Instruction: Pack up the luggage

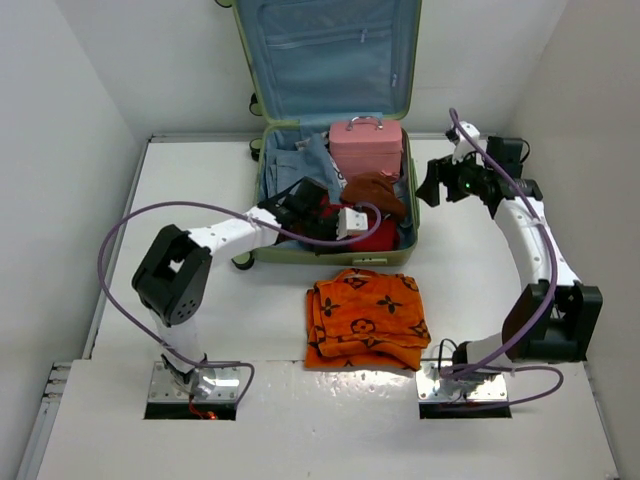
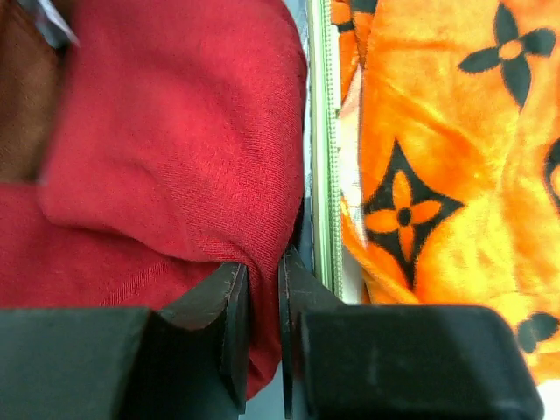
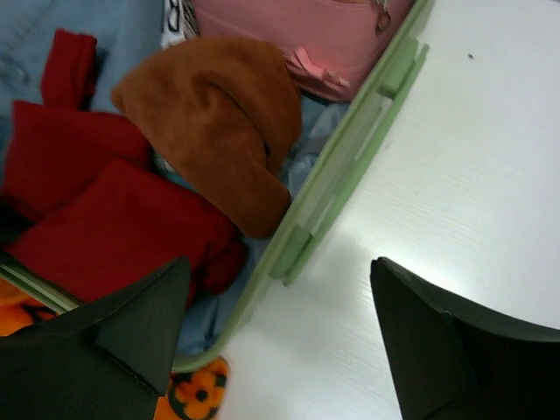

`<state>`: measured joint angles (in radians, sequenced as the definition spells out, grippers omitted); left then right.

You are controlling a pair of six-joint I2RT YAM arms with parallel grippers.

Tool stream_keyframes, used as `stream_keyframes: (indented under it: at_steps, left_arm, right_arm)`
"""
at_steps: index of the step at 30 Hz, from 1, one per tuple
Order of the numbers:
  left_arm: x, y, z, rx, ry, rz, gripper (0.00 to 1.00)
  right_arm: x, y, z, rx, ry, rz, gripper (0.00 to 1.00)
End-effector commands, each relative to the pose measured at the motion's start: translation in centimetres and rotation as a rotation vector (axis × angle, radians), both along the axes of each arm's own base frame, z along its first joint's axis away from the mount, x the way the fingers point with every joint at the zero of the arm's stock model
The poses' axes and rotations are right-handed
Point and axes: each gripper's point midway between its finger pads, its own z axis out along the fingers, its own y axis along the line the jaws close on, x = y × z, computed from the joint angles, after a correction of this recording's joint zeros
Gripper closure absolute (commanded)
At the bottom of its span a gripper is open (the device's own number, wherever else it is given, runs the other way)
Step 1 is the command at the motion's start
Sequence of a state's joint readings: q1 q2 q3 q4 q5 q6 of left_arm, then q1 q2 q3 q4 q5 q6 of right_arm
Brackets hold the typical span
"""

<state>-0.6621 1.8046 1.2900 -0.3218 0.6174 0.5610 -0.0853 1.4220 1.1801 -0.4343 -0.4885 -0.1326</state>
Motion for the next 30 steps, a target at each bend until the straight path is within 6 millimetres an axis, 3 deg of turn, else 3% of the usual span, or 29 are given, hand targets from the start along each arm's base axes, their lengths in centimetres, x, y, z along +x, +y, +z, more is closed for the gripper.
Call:
stream_keyframes:
  at_steps: [1,3,4,5,6,7,10,11,12,14,15,16,18,19,20,21,22,23,24,27,28,30]
  left_arm:
    - [-2.6,-0.2,1.2,-0.026,-0.044,-0.085,0.97]
    - [-2.6,-0.2,1.2,-0.027,-0.036,-0.079,0.8]
    - [-2.7,-0.2,1.2,-0.028,-0.021,-0.068,0.65]
    - [-1.8,-0.1,1.6,-0.036,-0.031,-0.037,0.59]
    - [-1.0,0.1,1.9,-0.047,-0.038,-0.007,0.55]
    - [0.4,-0.1,4.3,-0.107,-0.1,0.032,0.51]
    - [4.2,1.5,8.3,-0.186,-0.146,0.198,0.44]
    - [6.0,2.4,11.3,-0.255,-0.178,0.274,0.38]
    - [7.0,3.0,12.9,-0.289,-0.198,0.318,0.36]
    - [8.8,4.1,17.6,-0.406,-0.208,0.43,0.32]
    - [10.0,6.2,20.3,-0.457,-0.236,0.512,0.16]
    - [10.4,7.2,21.9,-0.491,-0.234,0.563,0.0]
    - [11.2,10.0,25.9,-0.569,-0.236,0.675,0.0]
    - [10.7,11.5,28.1,-0.606,-0.27,0.713,0.0]
    - [10.4,12.5,29.1,-0.618,-0.282,0.743,0.0]
    - [10.0,13.6,29.1,-0.627,-0.269,0.792,0.0]
    - [10.3,15.4,29.4,-0.634,-0.292,0.885,0.0]
    - [9.2,16.7,30.9,-0.66,-0.33,0.911,0.0]
    - [8.7,17.1,29.5,-0.631,-0.307,0.93,0.0]
    - [7.5,19.4,28.7,-0.62,-0.3,0.981,0.0]
    - [7.2,19.9,26.8,-0.602,-0.248,1.002,0.0]
    - [6.2,19.9,25.2,-0.592,-0.182,0.986,0.0]
  right_arm:
    - [2.5,2.2,3.4,0.121,-0.083,0.046,0.18]
    - [3.2,4.3,3.1,0.163,-0.051,0.101,0.24]
    - [3.0,5.1,3.6,0.175,-0.056,0.129,0.26]
    - [2.6,7.4,3.4,0.18,-0.043,0.184,0.28]
    - [2.5,7.9,3.1,0.178,-0.036,0.194,0.28]
    - [2.2,8.8,2.9,0.179,-0.029,0.218,0.28]
    - [0.7,10.2,2.1,0.188,-0.008,0.28,0.28]
    - [0.1,10.3,2.5,0.185,-0.024,0.299,0.28]
    - [-0.4,10.3,2.8,0.181,-0.038,0.313,0.24]
    - [-2.3,9.9,1.7,0.131,-0.032,0.364,0.21]
    - [-3.3,9.8,2.0,0.125,-0.045,0.384,0.17]
    - [-5.3,9.2,1.1,0.089,-0.003,0.413,0.15]
    - [-6.9,8.3,0.1,0.075,0.059,0.402,0.12]
    - [-10.0,7.8,-0.8,0.082,0.174,0.399,0.11]
    - [-11.5,7.4,-1.9,0.093,0.228,0.4,0.11]
    - [-13.8,7.1,-2.5,0.094,0.293,0.404,0.09]
    - [-14.5,6.6,-2.7,0.077,0.299,0.385,0.08]
    - [-16.1,6.6,-4.5,0.088,0.37,0.364,0.07]
    - [-16.8,6.4,-4.8,0.092,0.399,0.334,0.06]
    - [-18.5,5.5,-7.6,0.072,0.509,0.246,0.01]
    - [-19.0,5.2,-8.5,0.067,0.548,0.235,0.01]
    - [-19.0,5.0,-9.6,0.069,0.582,0.195,0.01]
